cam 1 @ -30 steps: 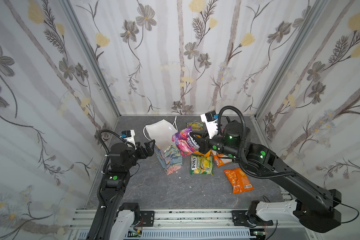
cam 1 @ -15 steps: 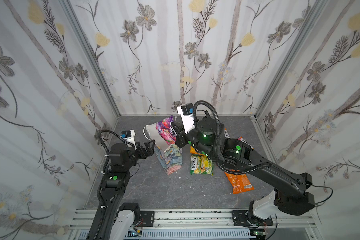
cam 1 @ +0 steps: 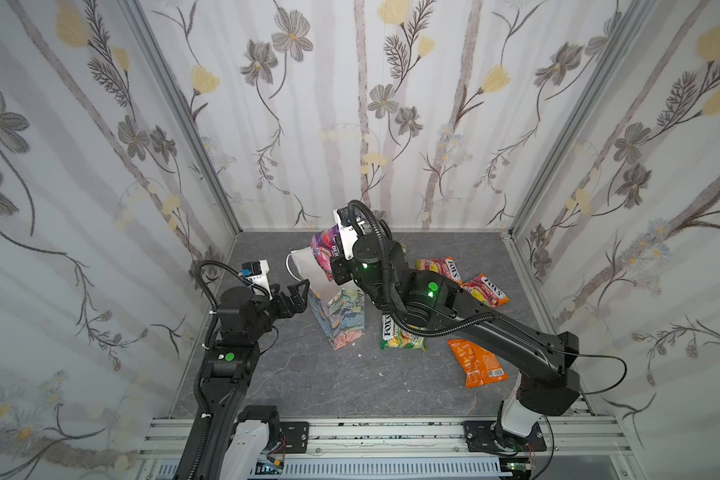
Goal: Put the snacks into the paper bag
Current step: 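Lift the purple packet and carry it over the white paper bag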
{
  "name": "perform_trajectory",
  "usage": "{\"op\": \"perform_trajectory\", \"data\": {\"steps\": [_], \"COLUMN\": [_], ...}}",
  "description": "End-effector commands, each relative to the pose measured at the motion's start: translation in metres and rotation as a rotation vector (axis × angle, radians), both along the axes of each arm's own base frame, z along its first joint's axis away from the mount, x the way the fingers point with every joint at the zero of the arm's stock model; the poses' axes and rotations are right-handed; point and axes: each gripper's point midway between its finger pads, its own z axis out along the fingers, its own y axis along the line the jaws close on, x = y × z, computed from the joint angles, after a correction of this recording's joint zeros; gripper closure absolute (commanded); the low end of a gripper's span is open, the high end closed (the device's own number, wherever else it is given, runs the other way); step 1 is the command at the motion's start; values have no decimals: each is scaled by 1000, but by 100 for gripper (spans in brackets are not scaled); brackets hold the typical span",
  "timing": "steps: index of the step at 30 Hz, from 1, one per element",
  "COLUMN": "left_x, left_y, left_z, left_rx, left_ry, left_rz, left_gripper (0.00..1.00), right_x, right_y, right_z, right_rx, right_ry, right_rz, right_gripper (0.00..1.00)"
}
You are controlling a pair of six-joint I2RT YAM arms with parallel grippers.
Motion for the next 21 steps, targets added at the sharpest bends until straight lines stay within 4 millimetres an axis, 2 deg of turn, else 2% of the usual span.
{"op": "perform_trajectory", "data": {"steps": [1,8,21], "left_x": [1,2,4], "left_y": [0,1,3], "left_z": [8,8,5], "left_rx": [-5,-6,-10], "left_ry": [-35,-36,-25], "left_rz": [-1,1,3], "left_gripper": [0,0,0], "right_x": [7,17,32], "right_y": [-3,10,8], "right_z": [2,-15,-39], "right_rx": [6,-54,-166], "right_ry": [-19,-5,-36], "right_rz": [-63,-90,-197], "right_gripper": [100,100,100]}}
